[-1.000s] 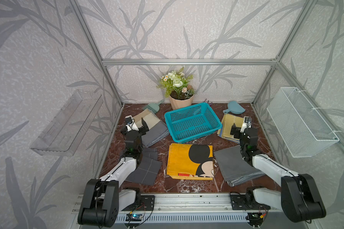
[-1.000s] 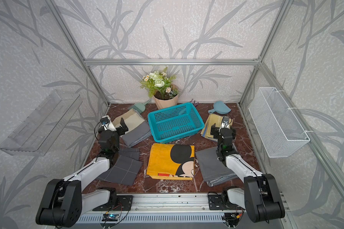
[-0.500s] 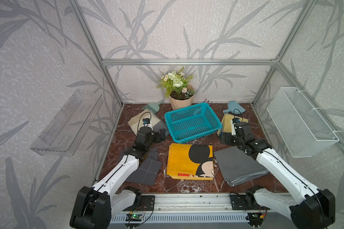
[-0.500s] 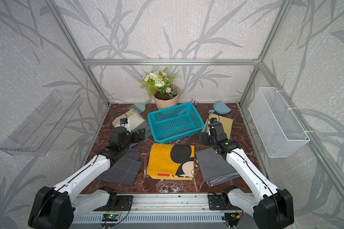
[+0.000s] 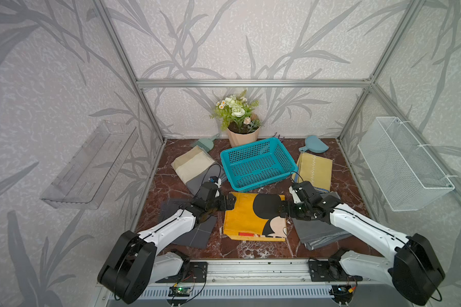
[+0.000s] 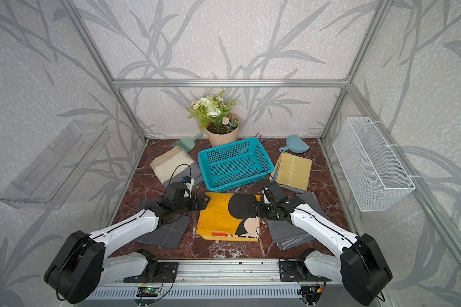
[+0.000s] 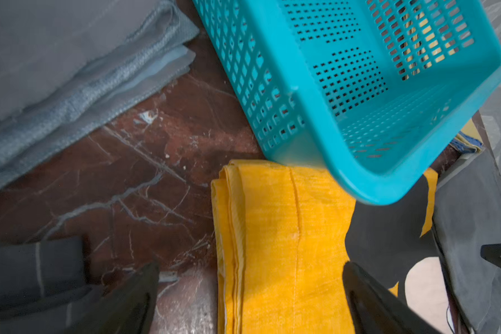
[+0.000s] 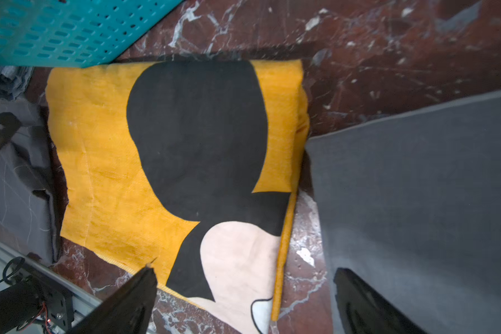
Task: Put the folded pillowcase in the basket
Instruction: Pick up the pillowcase at the center of the board.
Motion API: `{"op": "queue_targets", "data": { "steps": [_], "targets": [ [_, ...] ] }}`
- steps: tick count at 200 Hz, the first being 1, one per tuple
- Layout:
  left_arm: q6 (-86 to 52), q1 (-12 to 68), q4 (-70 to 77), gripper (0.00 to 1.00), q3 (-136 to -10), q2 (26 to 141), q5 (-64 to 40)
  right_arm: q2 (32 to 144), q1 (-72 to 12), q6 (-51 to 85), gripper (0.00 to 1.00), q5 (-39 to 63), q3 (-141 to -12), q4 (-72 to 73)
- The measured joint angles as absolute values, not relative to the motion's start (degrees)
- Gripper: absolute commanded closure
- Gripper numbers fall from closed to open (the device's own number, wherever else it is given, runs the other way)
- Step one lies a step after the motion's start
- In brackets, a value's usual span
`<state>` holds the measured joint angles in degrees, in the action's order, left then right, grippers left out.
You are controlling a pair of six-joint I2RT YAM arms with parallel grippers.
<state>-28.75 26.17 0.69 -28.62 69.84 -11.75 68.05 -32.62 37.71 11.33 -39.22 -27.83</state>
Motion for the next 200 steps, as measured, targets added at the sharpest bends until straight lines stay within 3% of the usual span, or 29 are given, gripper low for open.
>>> {"op": "queue_targets", "data": {
  "steps": [129,160,175,200],
  "targets": [
    [-29.65,29.39,4.86,0.00,-27.57,77.23,-18.33,74.83,-35.18,44.16,0.02,16.60,-33.01,-17.21],
    [-29.78,30.06,6.85,0.01,-27.55,78.19,-19.03,76.64,-35.48,44.86,0.13,17.26,-33.21,-14.35],
    [-30.11,30.26,7.84,0.11,-27.14,78.32,-19.22,77.73,-35.75,45.12,0.19,17.67,-33.36,-12.82],
    [-30.37,30.35,8.32,0.43,-26.22,78.65,-19.53,79.18,-36.32,46.13,0.44,18.02,-33.15,-10.72]
  ]
}}
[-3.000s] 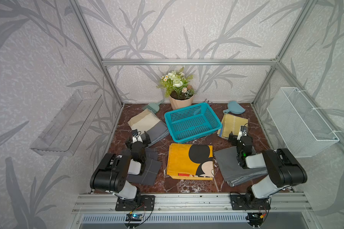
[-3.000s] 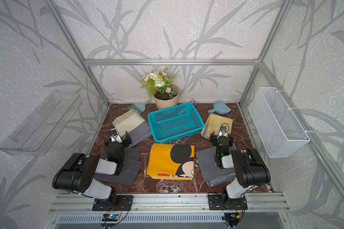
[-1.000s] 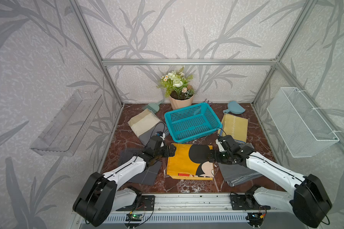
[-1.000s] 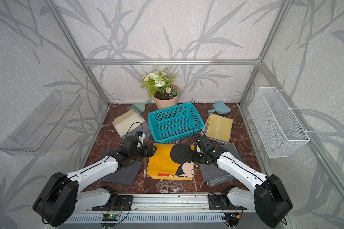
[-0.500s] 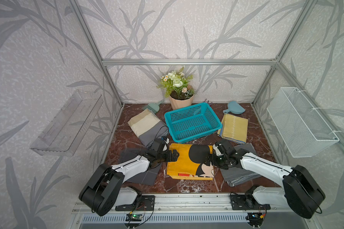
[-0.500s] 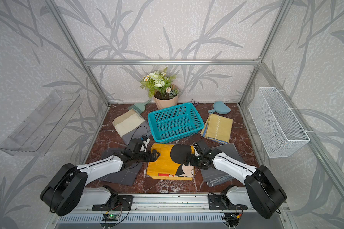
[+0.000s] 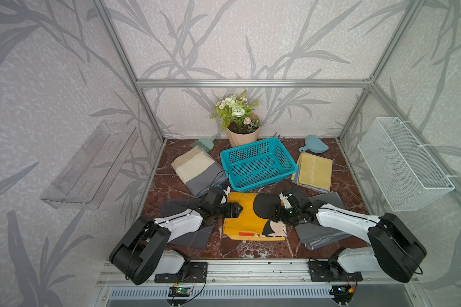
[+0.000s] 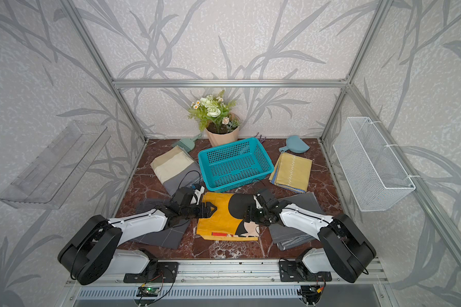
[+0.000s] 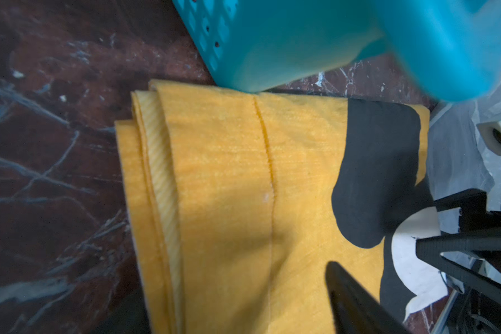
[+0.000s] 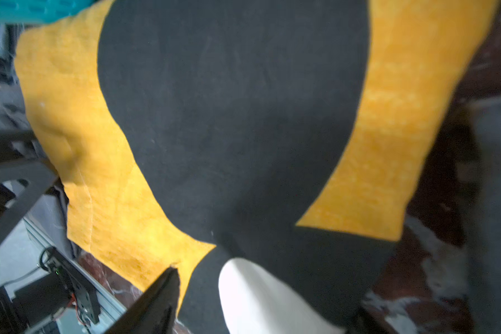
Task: Put the folded pillowcase in the basket
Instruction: Pick up the pillowcase at the center of the board.
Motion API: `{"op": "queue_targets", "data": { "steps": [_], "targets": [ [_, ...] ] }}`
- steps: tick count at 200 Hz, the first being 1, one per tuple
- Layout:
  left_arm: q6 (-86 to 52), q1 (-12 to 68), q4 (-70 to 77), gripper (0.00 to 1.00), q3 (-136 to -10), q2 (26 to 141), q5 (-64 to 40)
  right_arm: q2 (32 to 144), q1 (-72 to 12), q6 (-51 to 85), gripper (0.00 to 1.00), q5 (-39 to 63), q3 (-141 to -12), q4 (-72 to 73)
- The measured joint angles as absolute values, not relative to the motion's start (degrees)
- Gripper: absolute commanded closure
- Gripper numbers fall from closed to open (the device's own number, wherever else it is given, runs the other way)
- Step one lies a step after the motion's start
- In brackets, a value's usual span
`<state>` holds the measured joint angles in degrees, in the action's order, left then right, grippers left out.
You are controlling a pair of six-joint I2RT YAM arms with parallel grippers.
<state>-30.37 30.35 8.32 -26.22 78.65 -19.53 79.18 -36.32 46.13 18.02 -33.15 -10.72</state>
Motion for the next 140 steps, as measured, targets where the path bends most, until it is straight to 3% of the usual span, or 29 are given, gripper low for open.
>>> {"op": "queue_targets", "data": {
  "steps": [24,49,68,140],
  "targets": [
    [-30.89,30.33,8.01,0.65,-25.82,79.24,-19.53,80.01,-36.49,46.35,0.70,18.17,-32.58,-9.91],
    [-30.81,30.46,7.29,1.00,-25.65,79.75,-19.70,80.90,-36.58,46.94,0.96,18.15,-32.14,-9.98],
    [-30.83,30.87,7.27,1.00,-25.65,79.72,-19.66,81.08,-36.86,46.81,1.00,18.15,-32.03,-9.89],
    [-30.89,31.77,1.83,1.00,-26.33,74.35,-19.81,75.37,-39.38,44.01,1.00,14.52,-33.91,-16.29]
  ]
}}
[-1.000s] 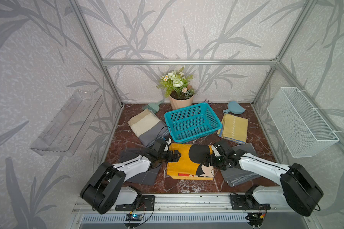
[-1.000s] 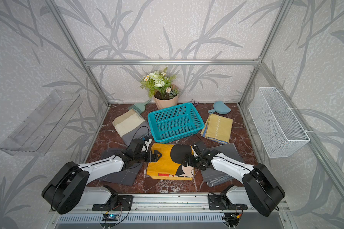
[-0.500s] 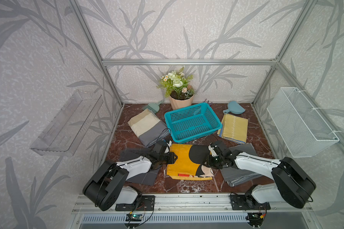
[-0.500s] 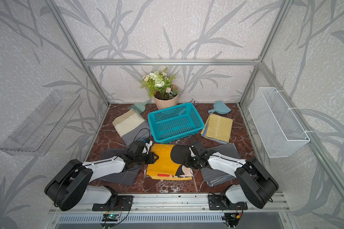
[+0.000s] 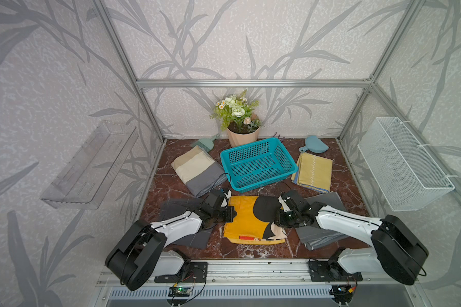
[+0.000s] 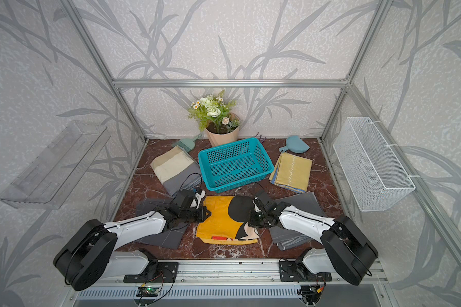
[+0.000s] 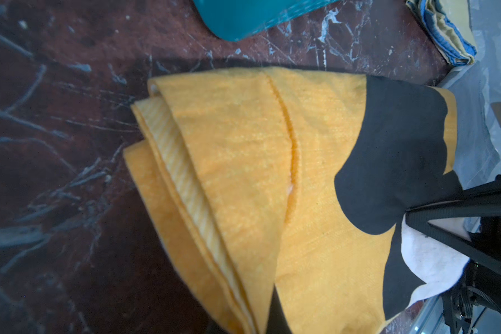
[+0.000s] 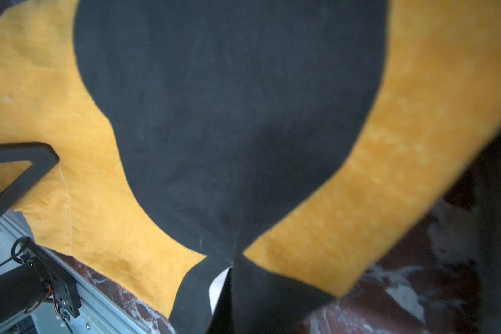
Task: Put the folded pillowcase in the basket
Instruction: Pick up the pillowcase at the center of the board.
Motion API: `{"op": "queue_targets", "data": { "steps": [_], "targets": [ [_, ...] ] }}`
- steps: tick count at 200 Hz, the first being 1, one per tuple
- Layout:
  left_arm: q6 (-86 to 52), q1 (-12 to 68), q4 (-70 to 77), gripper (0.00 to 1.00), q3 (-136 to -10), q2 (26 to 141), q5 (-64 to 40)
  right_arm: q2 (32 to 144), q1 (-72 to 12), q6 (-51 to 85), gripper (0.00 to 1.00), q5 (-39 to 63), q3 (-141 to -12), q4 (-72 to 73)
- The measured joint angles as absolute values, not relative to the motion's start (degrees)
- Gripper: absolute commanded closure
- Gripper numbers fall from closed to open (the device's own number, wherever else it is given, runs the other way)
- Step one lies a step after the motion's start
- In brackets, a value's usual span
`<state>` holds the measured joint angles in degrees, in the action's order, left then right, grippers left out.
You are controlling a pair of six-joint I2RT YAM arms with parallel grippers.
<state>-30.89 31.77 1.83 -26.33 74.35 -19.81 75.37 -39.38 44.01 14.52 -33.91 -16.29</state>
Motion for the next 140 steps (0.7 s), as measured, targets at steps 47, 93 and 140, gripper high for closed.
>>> {"op": "queue_targets", "data": {
  "steps": [47,93,140],
  "targets": [
    [-30.17,33.95,-2.37,1.00,-30.06,67.51,-20.25,64.51,-39.77,40.95,1.00,10.46,-38.70,-24.60],
    [-29.12,38.09,-6.66,1.00,-37.71,61.25,-20.86,59.07,-39.81,36.45,1.00,8.54,-48.75,-33.93],
    [-26.85,38.96,-5.54,1.00,-44.49,57.60,-17.17,60.38,-39.42,30.70,1.00,3.79,-59.90,-38.96]
  ]
}}
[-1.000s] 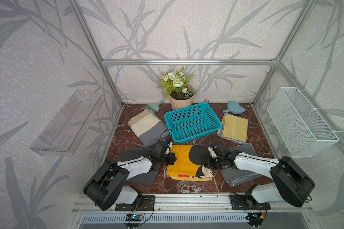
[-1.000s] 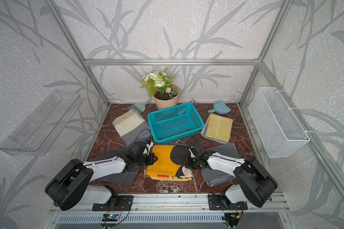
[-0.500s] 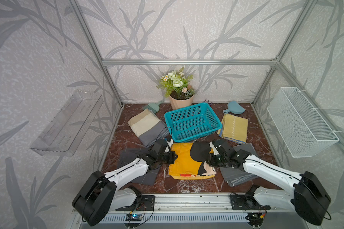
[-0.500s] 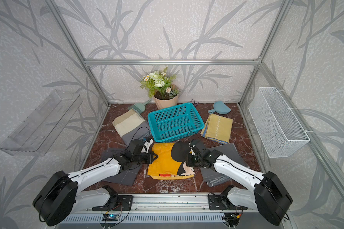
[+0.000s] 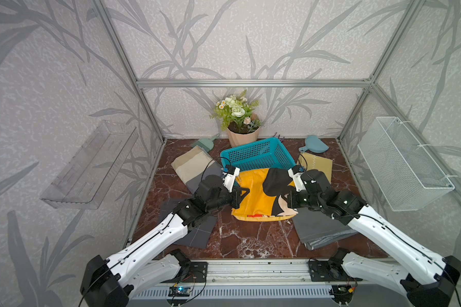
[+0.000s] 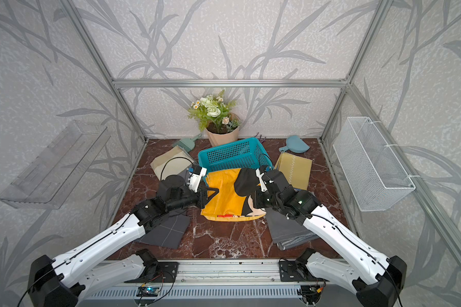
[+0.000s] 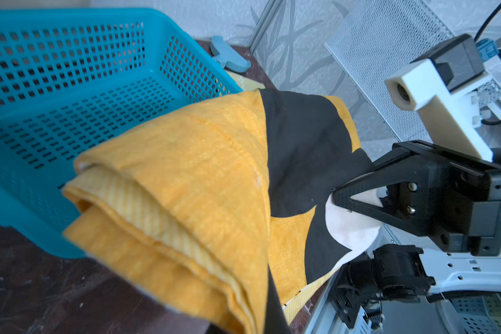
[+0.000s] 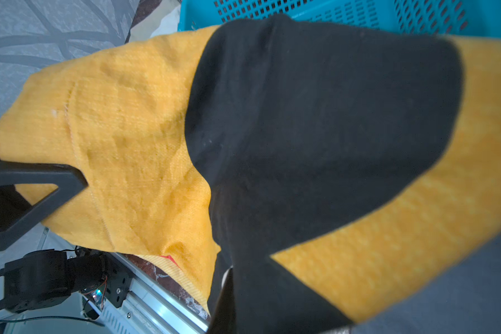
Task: Put the folded pillowcase in the basket
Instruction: Pick up the pillowcase at the center of the board, then place the pillowcase in the basket.
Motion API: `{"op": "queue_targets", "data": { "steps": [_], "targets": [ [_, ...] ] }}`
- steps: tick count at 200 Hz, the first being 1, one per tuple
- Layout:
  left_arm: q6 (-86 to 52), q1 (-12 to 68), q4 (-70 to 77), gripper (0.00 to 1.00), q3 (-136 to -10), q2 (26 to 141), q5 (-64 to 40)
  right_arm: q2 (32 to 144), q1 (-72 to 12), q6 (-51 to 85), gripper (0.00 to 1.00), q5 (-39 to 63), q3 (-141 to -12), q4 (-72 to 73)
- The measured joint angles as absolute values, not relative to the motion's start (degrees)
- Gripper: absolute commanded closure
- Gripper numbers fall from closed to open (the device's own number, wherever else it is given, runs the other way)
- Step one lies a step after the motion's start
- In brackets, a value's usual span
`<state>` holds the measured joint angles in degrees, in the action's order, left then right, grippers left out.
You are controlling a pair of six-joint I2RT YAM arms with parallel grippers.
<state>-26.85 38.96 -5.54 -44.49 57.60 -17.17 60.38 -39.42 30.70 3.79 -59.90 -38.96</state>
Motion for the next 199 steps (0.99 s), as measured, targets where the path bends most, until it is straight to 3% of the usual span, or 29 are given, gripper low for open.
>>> {"op": "queue_targets", "data": {
  "steps": [82,140,199],
  "targets": [
    [-22.65,33.10,1.17,1.00,-55.29,76.79,-8.23,82.89,-21.89,21.61,1.00,8.97,-79.31,-37.36],
    [-22.52,26.00,6.96,1.00,-62.46,91.31,-8.82,102.43,-18.83,18.52,1.00,10.92,-91.35,-32.53],
    [-22.68,24.16,8.64,1.00,-68.01,106.06,-10.90,116.05,-17.08,18.22,1.00,10.76,-96.51,-30.04]
  ]
}}
